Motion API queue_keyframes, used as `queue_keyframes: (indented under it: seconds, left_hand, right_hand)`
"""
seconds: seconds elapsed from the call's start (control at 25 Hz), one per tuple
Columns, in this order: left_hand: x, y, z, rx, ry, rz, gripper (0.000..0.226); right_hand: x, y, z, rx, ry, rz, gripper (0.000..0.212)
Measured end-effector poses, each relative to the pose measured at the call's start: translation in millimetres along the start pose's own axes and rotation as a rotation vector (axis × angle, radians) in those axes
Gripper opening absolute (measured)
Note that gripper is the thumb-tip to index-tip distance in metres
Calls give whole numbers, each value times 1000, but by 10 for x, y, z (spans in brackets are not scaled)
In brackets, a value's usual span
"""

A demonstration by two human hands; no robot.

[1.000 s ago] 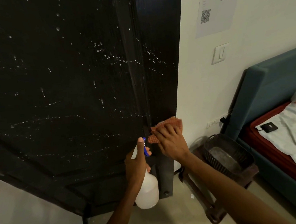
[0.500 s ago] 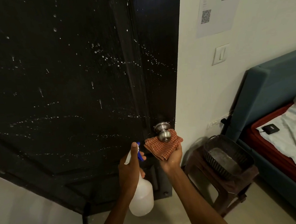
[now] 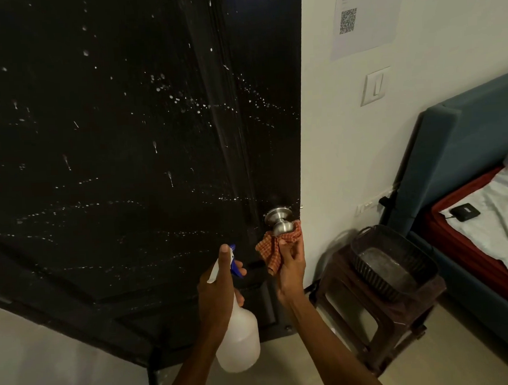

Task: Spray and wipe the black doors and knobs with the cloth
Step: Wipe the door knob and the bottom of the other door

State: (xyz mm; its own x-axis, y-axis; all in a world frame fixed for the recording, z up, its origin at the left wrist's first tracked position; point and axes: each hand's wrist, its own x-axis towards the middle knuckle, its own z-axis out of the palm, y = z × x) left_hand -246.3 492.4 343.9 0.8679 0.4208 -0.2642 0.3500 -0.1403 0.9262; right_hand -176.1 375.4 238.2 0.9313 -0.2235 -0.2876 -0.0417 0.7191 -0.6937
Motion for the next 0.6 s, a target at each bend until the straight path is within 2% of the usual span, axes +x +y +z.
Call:
queue_keyframes:
  seconds: [0.12,0.32,0.4,0.52,0.6]
  left_hand:
    - [12,-11,42,-3,-18,-9,65]
    - [95,-13,57,-1,-6,-32,56]
    - [118,-12,62,3,-14,-31,57]
    - [139,-11,106,-6,-28,-31,59]
    - [150,5,140,-9,-46,-38,60]
  right_hand:
    - [67,16,-19,-105,55,-49,55]
    - [190,-39,-120,91,-34,64,35]
    - [172,-66,-136,124,-66,89,40]
    - [136,-119,-85,41,-47,62,53]
    - [130,-143,-33,-12,-8,22,52]
